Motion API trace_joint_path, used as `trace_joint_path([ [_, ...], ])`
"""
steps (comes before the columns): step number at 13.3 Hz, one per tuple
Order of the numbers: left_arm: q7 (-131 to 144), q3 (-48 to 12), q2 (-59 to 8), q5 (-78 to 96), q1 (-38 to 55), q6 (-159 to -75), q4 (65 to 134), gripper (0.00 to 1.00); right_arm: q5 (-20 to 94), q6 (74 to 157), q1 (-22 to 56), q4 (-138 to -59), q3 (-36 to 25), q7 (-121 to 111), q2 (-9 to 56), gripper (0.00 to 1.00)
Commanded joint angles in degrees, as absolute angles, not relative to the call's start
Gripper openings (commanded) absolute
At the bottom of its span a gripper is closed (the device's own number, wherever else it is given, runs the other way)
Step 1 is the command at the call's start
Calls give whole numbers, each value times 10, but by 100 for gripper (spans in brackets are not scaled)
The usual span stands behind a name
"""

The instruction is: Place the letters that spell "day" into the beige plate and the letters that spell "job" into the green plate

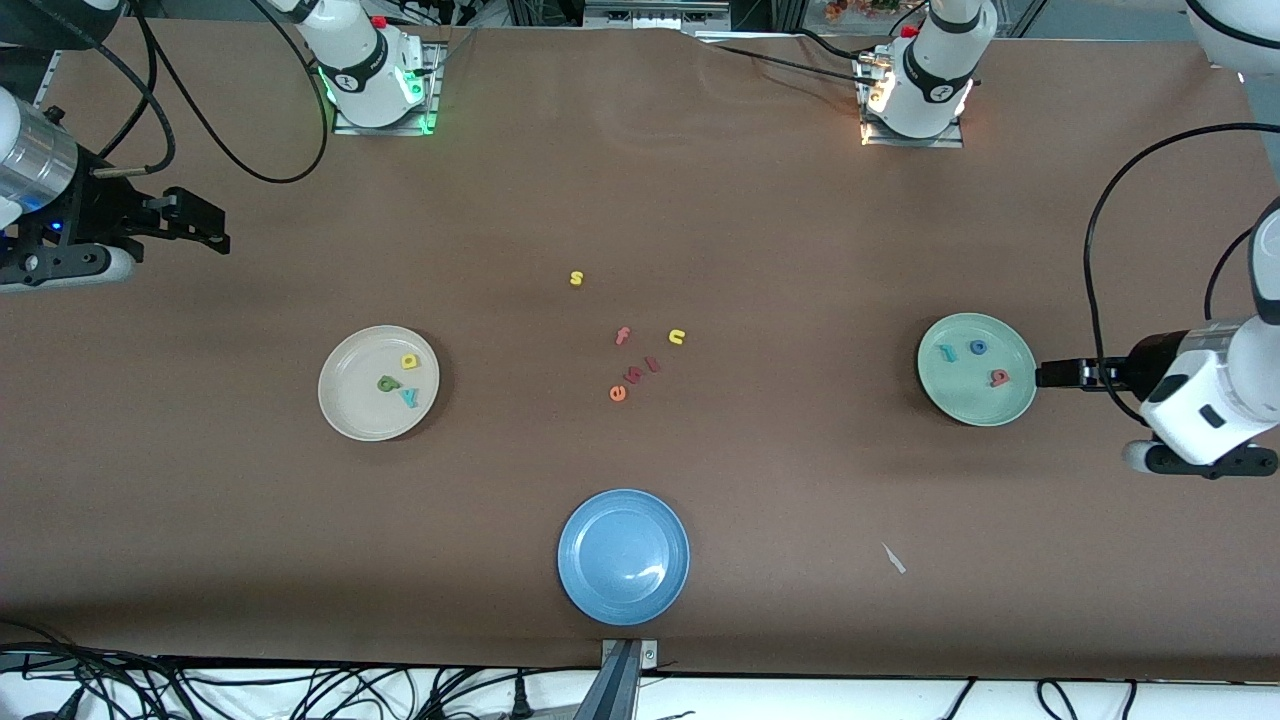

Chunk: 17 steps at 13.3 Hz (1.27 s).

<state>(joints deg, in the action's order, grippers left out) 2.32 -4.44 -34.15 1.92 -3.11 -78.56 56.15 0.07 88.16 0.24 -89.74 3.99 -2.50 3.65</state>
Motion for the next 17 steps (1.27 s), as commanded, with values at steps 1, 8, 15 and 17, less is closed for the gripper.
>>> trace_joint_path([
  [1, 11, -18, -225, 38, -15, -914, 753, 92, -9, 863, 4, -876, 44, -29, 45, 100],
  [8, -48, -21, -148, 36, -19, -1022, 889, 100, -27, 866, 4, -876, 45, -30, 48, 100],
  [15, -45, -18, -150, 36, -21, -1016, 862, 100, -27, 866, 2, -876, 43, -31, 49, 100],
  [17, -47, -17, -149, 37, -23, -1012, 861, 100, -27, 867, 2, -876, 43, -31, 49, 100],
])
